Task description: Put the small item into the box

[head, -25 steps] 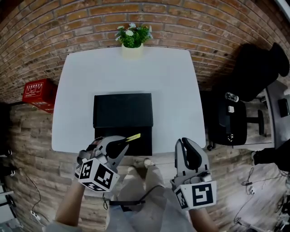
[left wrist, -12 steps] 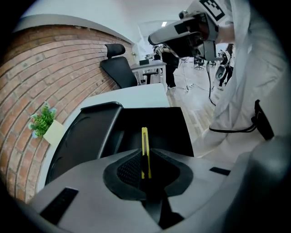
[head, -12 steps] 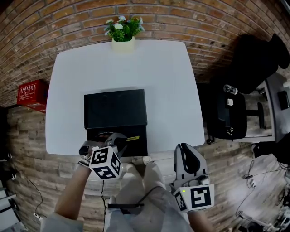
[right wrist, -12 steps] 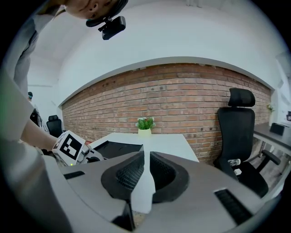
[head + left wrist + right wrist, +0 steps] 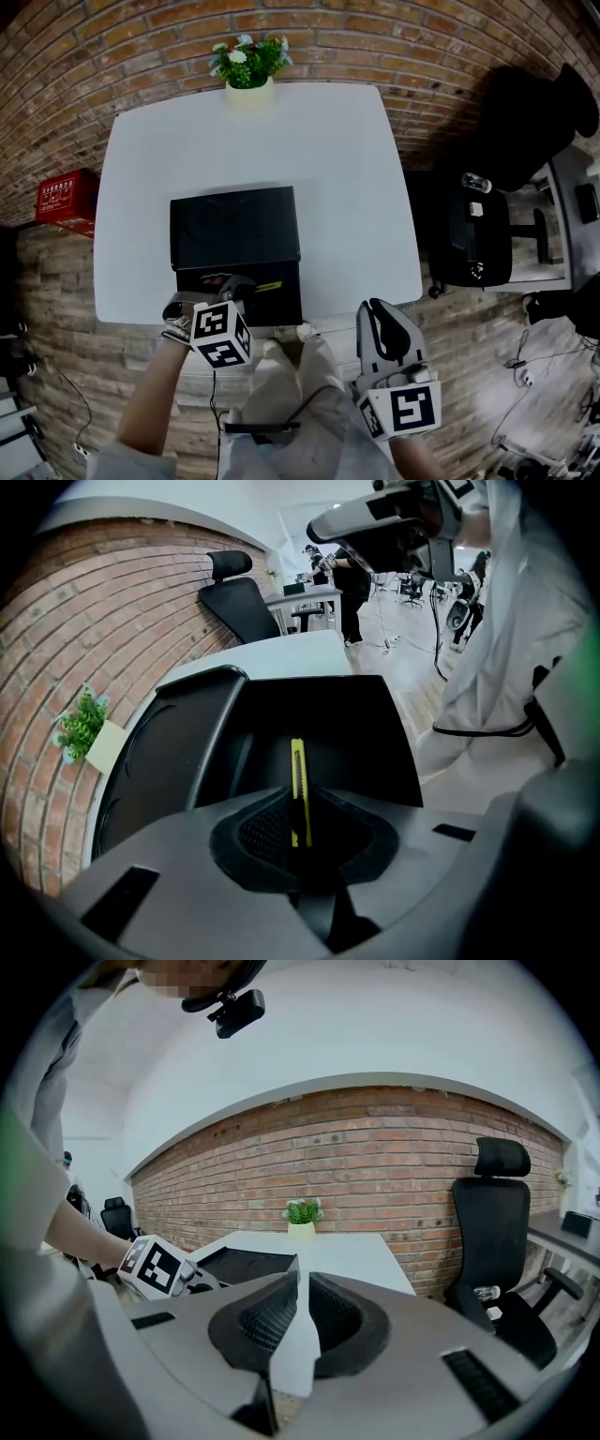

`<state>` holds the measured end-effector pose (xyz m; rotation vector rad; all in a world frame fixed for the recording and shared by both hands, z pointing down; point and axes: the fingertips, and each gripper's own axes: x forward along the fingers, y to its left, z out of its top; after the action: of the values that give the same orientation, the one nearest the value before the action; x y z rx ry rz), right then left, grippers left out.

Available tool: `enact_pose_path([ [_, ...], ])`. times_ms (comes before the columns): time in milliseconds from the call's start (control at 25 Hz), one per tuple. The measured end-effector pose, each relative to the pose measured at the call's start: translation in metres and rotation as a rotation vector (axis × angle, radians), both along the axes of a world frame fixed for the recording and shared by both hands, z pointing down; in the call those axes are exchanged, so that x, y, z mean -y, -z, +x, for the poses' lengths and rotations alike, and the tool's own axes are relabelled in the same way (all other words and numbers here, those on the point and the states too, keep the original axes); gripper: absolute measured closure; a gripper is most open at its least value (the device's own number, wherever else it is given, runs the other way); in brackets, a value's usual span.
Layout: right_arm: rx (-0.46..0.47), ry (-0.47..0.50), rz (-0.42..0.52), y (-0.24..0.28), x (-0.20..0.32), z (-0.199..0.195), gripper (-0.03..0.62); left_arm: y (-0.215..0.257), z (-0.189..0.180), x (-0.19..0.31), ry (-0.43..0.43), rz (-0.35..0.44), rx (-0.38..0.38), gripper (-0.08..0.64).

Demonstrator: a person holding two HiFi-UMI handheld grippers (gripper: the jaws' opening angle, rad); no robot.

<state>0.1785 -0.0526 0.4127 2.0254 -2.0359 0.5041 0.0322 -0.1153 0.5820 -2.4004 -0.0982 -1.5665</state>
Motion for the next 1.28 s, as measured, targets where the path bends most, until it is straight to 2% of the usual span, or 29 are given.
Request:
enact_pose_path([
  [200, -0.001, 0.039, 0.0, 0.003, 0.003, -0.007, 0.528, 0.009, -0.001, 0.001, 0.049, -0.009, -0.029, 0.488],
  [360, -0.01, 0.089, 0.026, 0.013, 0.011, -0.017, 0.528, 0.032, -0.003, 0.009, 0.141, 0.023, -0.113, 0.485],
  [600, -0.026, 0.174, 0.08, 0.039, 0.027, -0.038, 0.528, 0.088, -0.014, 0.019, 0.31, 0.09, -0.299, 0.487],
  [760, -0.037, 0.237, 0.127, 0.06, 0.037, -0.056, 0.528, 0.138, -0.024, 0.021, 0.451, 0.098, -0.461, 0.498],
  [1040, -0.067, 0.349, 0.223, 0.103, 0.046, -0.089, 0.528, 0.23, -0.057, 0.013, 0.671, 0.178, -0.724, 0.515],
  [1160, -0.061, 0.391, 0.267, 0.12, 0.047, -0.103, 0.528, 0.268, -0.074, 0.003, 0.712, 0.241, -0.813, 0.517],
  [1280, -0.067, 0.425, 0.299, 0.134, 0.047, -0.114, 0.528, 0.298, -0.089, -0.008, 0.741, 0.317, -0.867, 0.518],
])
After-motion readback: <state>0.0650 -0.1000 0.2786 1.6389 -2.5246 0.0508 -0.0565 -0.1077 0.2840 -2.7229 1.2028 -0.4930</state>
